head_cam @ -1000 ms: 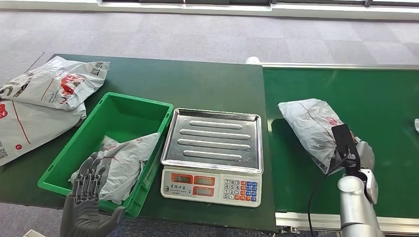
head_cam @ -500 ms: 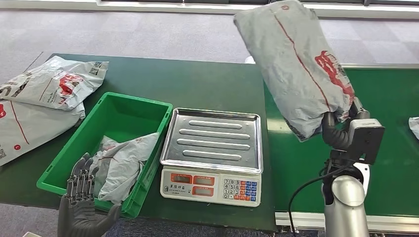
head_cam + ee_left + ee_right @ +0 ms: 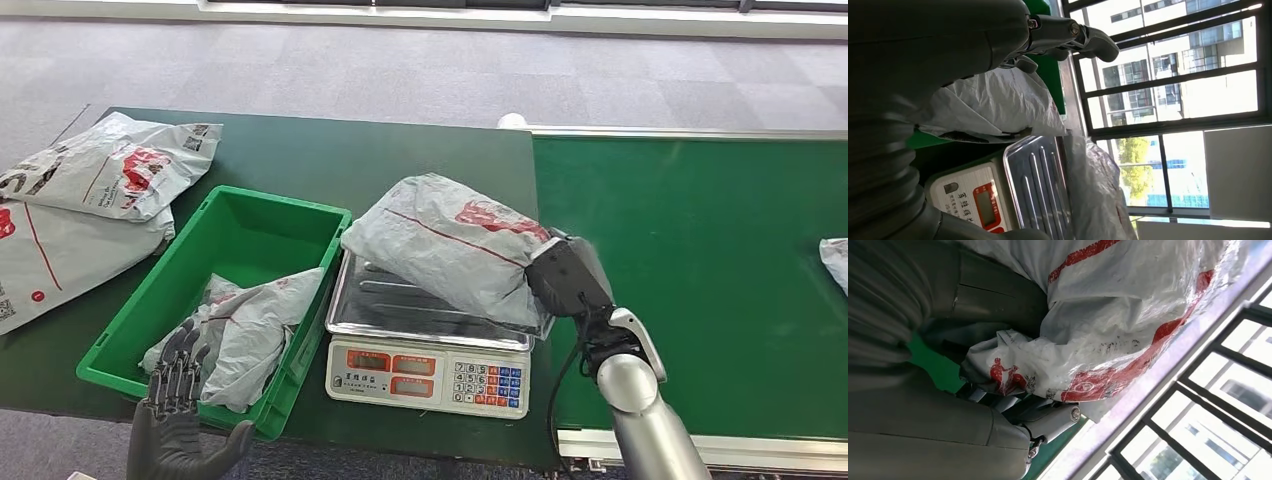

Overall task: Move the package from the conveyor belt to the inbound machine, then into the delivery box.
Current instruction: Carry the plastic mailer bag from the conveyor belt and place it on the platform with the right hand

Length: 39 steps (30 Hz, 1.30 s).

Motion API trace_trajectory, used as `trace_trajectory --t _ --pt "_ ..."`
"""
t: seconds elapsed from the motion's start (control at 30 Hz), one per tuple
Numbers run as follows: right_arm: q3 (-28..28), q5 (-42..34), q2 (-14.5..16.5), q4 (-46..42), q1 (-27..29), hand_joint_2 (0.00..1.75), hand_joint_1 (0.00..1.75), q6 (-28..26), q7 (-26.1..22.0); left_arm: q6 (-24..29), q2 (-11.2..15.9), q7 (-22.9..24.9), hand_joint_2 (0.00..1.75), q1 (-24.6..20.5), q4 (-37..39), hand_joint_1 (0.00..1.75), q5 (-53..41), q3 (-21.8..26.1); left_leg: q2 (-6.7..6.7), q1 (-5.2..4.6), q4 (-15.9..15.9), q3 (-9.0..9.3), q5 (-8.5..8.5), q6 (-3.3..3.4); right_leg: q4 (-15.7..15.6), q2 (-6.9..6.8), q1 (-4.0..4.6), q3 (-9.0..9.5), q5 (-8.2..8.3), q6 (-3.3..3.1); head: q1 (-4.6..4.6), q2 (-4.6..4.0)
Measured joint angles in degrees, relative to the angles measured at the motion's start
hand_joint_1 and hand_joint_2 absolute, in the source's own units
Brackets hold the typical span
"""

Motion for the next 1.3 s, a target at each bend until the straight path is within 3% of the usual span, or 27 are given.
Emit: trace_trajectory --t 0.1,0.13,0.23,0.27,0.43,0.7,0.97,1.17,1.3 --pt "0.9 0.2 -0.4 2.1 -0.6 1.75 1.75 0.1 0.4 0.0 0.3 0.1 1.75 0.1 0.3 0.00 0.1 0.0 0.01 0.00 0.0 -0.01 0.00 0.00 0.0 0.01 0.00 -0.02 0.00 0.00 0.00 0.00" --pt "1.2 0.2 -0.5 2.5 -0.7 1.75 1.46 0.1 0.4 0.0 0.4 0.1 1.75 0.1 0.3 0.00 0.1 0.0 0.01 0.00 0.0 -0.01 0.00 0.00 0.0 0.01 0.00 -0.03 0.00 0.00 -0.01 0.00" --pt "1.6 1.2 -0.7 3.5 -0.9 1.75 0.15 0.1 1.3 0.0 0.6 0.3 1.75 0.2 0.4 0.00 0.2 0.0 0.01 0.00 0.0 -0.02 0.00 0.00 0.0 0.01 0.00 -0.03 0.00 0.00 -0.01 0.00" --pt "1.7 1.9 -0.9 3.8 -1.0 1.75 0.00 0.1 2.1 0.0 0.6 0.4 1.75 0.2 0.4 0.00 0.2 0.0 0.01 0.00 0.0 -0.02 0.00 0.00 0.0 0.01 0.00 -0.03 0.00 0.00 -0.01 0.00" --pt "2.4 3.2 -2.5 5.1 -1.0 1.75 0.00 2.7 3.2 -0.8 0.8 1.2 1.75 0.2 0.4 0.00 0.4 0.0 0.01 0.00 0.0 -0.02 0.00 0.00 0.0 0.01 -0.01 -0.04 0.00 0.00 -0.01 0.00" --pt "4.0 -2.4 -4.6 5.5 -0.3 1.75 0.00 9.7 -6.5 -0.4 0.8 -0.4 1.75 -0.1 0.3 0.00 -2.5 -0.1 0.03 0.00 0.0 -0.01 0.00 0.00 0.0 0.04 0.01 -0.06 0.00 0.00 -0.01 0.00" --pt "5.7 -2.6 -5.0 5.5 -0.2 1.75 0.00 12.5 -11.1 0.6 0.9 -1.3 1.75 -1.2 -0.1 0.00 -5.1 -1.3 0.05 0.01 0.0 -0.01 0.00 0.00 0.0 0.07 0.01 -0.05 0.00 0.00 0.00 0.00" --pt "6.6 -3.8 -5.0 5.5 -0.1 1.75 0.00 14.8 -15.2 3.5 1.1 -0.6 1.75 -3.4 -0.9 0.00 -9.3 -2.5 0.05 0.01 0.0 0.00 0.00 0.00 0.0 0.08 0.01 -0.05 0.02 -0.01 0.01 0.00" --pt "6.8 -6.8 -5.2 5.0 0.4 1.75 0.00 17.9 -19.3 10.7 2.3 2.4 1.75 -5.8 -2.2 0.00 -15.6 -4.1 0.05 0.02 0.0 0.03 0.01 -0.02 0.0 0.07 0.02 -0.06 0.04 -0.02 0.00 0.00"
